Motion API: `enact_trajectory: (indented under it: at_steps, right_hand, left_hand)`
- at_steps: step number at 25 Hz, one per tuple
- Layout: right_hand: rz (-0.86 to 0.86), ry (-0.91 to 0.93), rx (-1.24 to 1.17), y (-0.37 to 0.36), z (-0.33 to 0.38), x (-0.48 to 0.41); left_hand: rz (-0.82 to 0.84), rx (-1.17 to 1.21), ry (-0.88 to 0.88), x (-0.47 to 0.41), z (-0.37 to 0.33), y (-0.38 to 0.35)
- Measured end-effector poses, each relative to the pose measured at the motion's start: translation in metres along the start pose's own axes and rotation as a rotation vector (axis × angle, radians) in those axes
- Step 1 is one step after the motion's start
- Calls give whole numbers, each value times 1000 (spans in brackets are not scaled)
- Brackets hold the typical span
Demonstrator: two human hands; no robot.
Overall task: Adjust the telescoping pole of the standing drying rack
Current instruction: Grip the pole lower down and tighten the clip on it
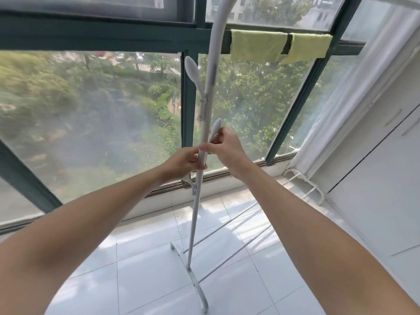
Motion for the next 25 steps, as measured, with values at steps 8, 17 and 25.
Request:
enact_trajectory:
  at_steps: [8,17,25]
  right_hand:
    - [-8,-1,42,-41,9,-63]
    - [-63,40,92,-92,21,-135]
    - [-29,21,133,-110,26,-184]
  left_hand:
    - [-123,-82,35,-28,29,55]
    - [-281,-184,87,-67,61,121]
    - [-331,-193,48,-92,77,156]
Point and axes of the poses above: each hand's wrist, its own x-axis away from the middle knuckle, its own y-axis out of the back of the hand, z = x × y, the point moved 2 cm from there along -x, towards the middle knuckle
